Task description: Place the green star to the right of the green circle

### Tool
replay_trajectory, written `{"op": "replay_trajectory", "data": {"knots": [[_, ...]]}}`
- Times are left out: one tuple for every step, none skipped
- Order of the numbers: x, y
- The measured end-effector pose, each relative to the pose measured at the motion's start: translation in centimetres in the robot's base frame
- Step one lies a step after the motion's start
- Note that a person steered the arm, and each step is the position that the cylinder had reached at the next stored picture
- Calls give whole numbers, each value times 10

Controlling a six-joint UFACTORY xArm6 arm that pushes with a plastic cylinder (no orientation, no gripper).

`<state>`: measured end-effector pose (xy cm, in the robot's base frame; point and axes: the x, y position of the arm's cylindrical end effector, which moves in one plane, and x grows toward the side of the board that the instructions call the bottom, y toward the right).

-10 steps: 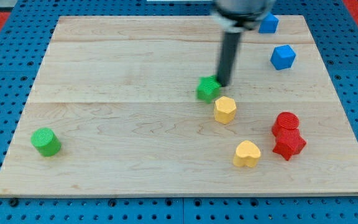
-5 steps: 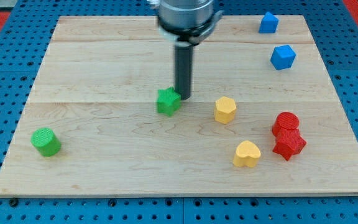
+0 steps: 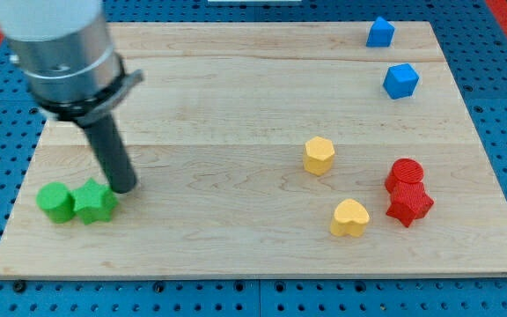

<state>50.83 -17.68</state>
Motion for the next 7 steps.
{"op": "replay_trajectory", "data": {"knots": [[0, 20], [0, 26], [0, 28], [0, 28], [0, 38], [0, 69], [0, 95]]}}
